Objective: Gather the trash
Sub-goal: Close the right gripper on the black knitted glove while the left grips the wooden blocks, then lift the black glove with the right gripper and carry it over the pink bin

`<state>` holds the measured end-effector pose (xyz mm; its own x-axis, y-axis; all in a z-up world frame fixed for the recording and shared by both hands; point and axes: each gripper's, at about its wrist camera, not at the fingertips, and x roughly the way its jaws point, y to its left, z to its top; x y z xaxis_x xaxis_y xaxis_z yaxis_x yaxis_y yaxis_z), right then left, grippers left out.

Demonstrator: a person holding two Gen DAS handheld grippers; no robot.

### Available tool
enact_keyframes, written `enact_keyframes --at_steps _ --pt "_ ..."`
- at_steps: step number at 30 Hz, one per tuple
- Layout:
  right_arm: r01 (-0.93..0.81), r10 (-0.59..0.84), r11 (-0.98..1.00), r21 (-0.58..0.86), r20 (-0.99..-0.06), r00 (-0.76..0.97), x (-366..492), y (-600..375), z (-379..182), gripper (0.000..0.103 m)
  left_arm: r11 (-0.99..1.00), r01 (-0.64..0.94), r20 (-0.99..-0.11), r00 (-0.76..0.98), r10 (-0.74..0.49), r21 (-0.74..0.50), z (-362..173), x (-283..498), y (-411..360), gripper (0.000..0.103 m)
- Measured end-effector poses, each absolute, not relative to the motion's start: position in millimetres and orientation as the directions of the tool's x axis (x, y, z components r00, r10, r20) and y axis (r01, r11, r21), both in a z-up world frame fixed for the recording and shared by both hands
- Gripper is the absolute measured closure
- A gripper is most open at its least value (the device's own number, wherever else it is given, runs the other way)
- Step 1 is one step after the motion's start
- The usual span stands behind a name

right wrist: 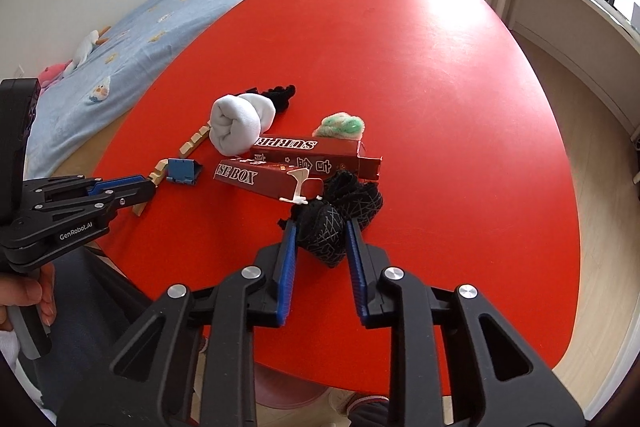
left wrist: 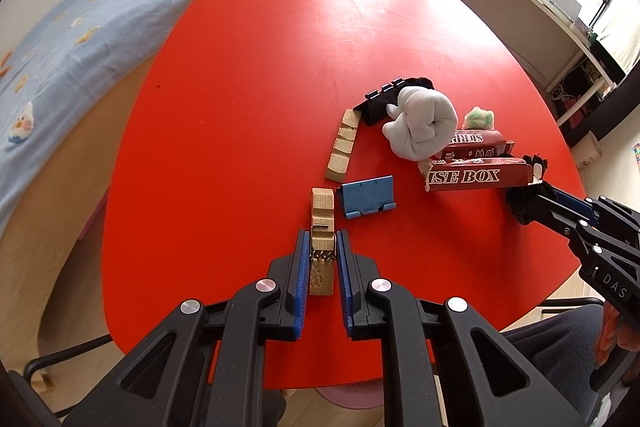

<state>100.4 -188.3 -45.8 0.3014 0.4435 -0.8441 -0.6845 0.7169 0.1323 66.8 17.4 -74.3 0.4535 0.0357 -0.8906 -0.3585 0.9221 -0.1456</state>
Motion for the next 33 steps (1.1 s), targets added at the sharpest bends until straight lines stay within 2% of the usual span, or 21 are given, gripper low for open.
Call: enact_keyframes --at_steps 7,33 --pt "-0.688 0.454 0.714 0.131 -0.834 0.312 96 -194 -37 0.091 0.926 -0.344 -0.879 0.476 0.030 -0.155 -68 62 18 0.089" --pt "-0.687 0.501 0.720 0.102 -0.761 0.412 67 -225 21 0.091 0.963 -0.205 -0.825 0.564 -0.032 -0.177 -23 30 10 0.089"
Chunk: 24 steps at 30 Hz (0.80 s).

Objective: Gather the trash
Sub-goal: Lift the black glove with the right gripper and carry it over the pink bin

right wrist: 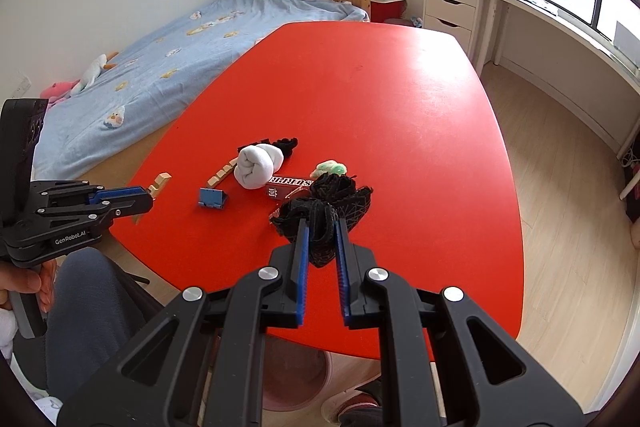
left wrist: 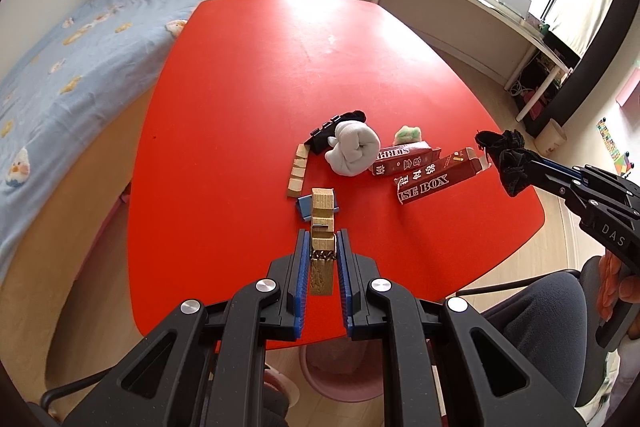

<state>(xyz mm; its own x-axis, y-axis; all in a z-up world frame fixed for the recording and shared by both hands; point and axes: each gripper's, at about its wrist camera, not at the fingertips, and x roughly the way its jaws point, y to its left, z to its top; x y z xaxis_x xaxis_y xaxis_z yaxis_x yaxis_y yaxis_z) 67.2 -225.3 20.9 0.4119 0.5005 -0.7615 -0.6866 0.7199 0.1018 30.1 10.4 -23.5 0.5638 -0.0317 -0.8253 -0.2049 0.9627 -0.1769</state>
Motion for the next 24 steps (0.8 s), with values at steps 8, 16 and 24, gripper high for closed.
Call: enact_keyframes --at_steps 8,16,24 --pt "-0.693 0.525 0.714 0.104 -0.734 0.431 62 -226 39 0.091 0.966 -0.177 -0.812 0.581 -0.051 -0.187 -14 24 6 0.089" --pt "-0.722 0.555 0.684 0.109 -0.720 0.417 46 -233 49 0.091 0.974 -0.116 -0.795 0.600 -0.087 -0.194 1 16 -3 0.089" --pt "-0.754 0.577 0.647 0.115 -0.721 0.384 19 -235 53 0.091 0.981 -0.065 -0.788 0.606 -0.108 -0.185 9 4 -12 0.089"
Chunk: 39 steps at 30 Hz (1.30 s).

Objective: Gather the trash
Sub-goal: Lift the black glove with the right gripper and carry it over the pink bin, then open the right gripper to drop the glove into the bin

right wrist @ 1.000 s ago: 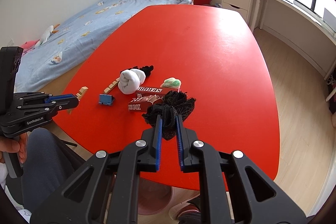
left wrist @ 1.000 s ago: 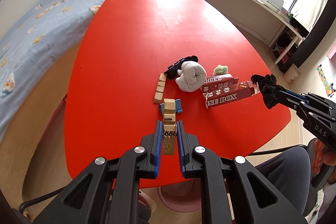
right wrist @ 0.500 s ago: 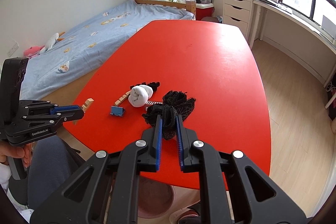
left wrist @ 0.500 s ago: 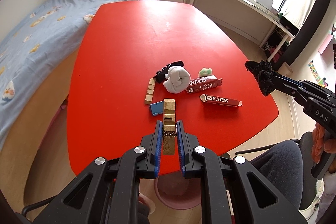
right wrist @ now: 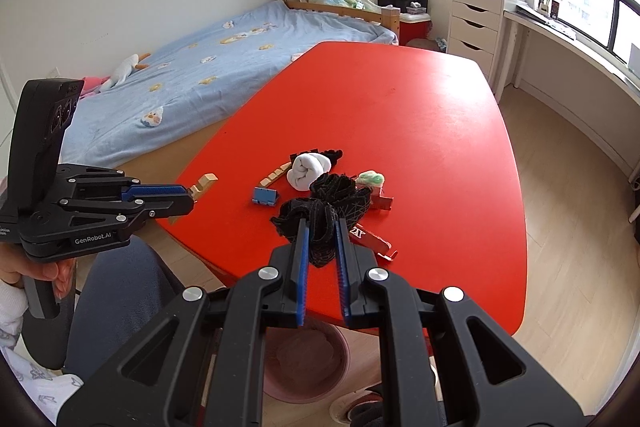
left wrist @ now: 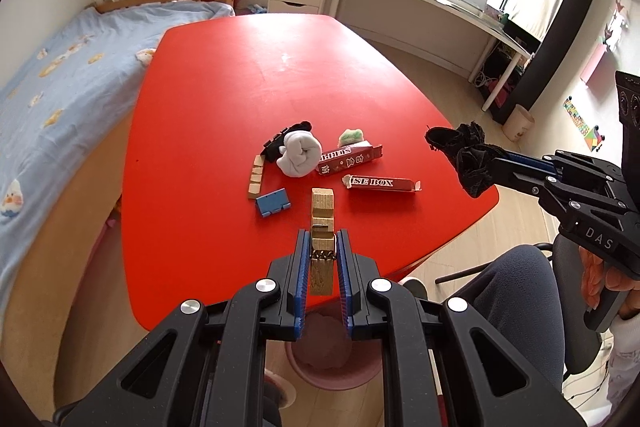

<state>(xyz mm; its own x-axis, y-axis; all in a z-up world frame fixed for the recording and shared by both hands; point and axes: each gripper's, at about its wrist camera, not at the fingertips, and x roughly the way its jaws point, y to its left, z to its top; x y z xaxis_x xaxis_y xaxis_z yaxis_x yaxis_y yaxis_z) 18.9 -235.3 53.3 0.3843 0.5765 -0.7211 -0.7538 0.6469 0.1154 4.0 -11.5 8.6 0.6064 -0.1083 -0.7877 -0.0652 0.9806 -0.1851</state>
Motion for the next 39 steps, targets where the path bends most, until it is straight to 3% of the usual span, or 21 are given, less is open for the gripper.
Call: enact_keyframes --at_steps 39 --pt "-0.772 0.575 0.606 0.192 -0.776 0.258 -47 -259 27 0.088 0.971 0.062 -0.804 0.550 -0.227 -0.232 -4 -50 -52 0.089"
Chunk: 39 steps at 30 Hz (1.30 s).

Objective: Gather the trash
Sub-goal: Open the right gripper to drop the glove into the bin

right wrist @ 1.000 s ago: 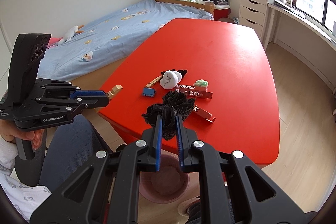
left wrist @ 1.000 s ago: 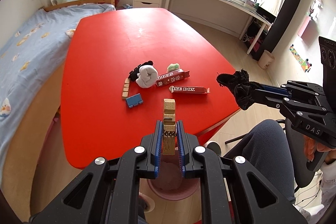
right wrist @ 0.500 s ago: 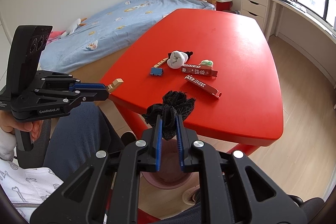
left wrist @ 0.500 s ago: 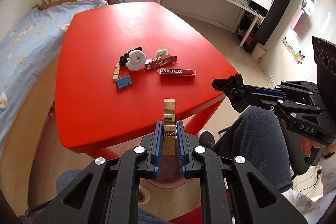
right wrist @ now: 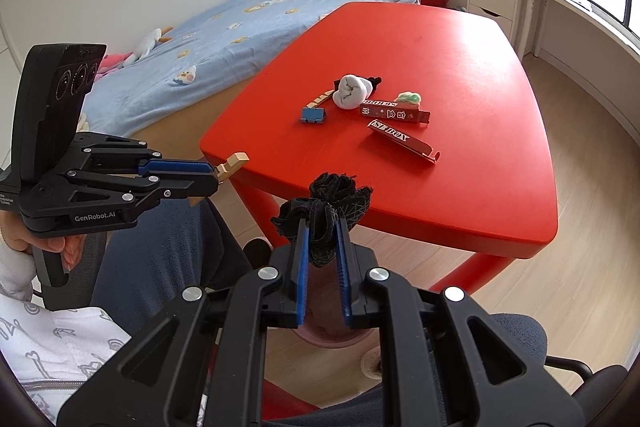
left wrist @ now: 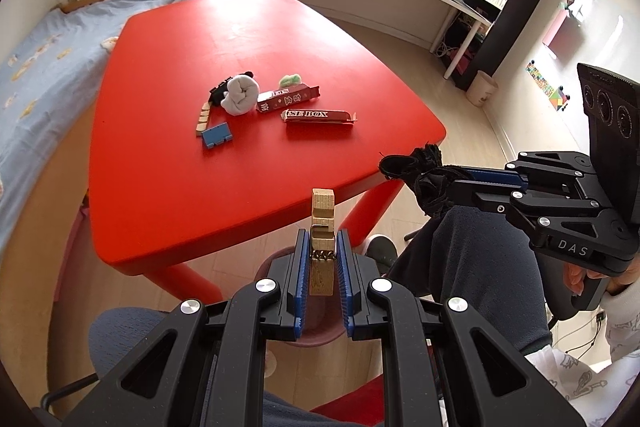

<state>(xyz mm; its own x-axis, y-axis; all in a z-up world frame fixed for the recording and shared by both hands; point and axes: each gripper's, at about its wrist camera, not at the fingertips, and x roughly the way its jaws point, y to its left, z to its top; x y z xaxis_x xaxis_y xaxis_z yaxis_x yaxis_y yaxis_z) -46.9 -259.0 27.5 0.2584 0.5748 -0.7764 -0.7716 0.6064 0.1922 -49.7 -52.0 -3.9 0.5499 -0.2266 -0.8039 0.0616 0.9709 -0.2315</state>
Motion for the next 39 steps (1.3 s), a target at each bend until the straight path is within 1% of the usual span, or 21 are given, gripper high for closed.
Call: enact_keyframes --at_steps 2,3,4,5,6,7,9,18,39 --pt "-0.772 0.571 0.607 0.189 -0.779 0.258 -47 -260 26 0.088 0.971 0.065 -0.803 0.551 -0.228 -0.231 -5 -49 -53 0.083" --pt "-0.771 0.568 0.609 0.186 -0.781 0.260 -47 -261 26 0.080 0.972 0.060 -0.805 0.550 -0.223 -0.228 -5 -49 -52 0.069" --pt "-0.771 0.565 0.611 0.180 -0.782 0.265 -47 -261 25 0.056 0.973 0.051 -0.805 0.553 -0.216 -0.226 -6 -48 -52 0.057" --pt "-0.769 0.563 0.614 0.176 -0.780 0.271 -46 -261 26 0.042 0.974 0.038 -0.802 0.561 -0.206 -0.224 -6 -49 -50 0.031" --pt "-0.769 0.568 0.615 0.175 -0.775 0.278 -45 -262 26 0.023 0.975 0.025 -0.795 0.575 -0.195 -0.222 -5 -50 -48 0.012" --pt "-0.768 0.569 0.617 0.171 -0.771 0.286 -46 -263 26 0.012 0.976 0.015 -0.786 0.590 -0.183 -0.216 -3 -51 -46 0.011" --pt "-0.765 0.557 0.626 0.153 -0.774 0.301 -46 -264 26 0.006 0.979 0.003 -0.795 0.583 -0.166 -0.203 -4 -49 -44 0.008" --pt "-0.757 0.548 0.633 0.162 -0.784 0.291 -41 -266 19 0.004 0.980 -0.020 -0.809 0.567 -0.153 -0.199 -10 -49 -39 0.008" --pt "-0.759 0.563 0.623 0.188 -0.782 0.268 -35 -264 20 0.004 0.973 -0.055 -0.817 0.555 -0.157 -0.224 -11 -43 -32 0.008"
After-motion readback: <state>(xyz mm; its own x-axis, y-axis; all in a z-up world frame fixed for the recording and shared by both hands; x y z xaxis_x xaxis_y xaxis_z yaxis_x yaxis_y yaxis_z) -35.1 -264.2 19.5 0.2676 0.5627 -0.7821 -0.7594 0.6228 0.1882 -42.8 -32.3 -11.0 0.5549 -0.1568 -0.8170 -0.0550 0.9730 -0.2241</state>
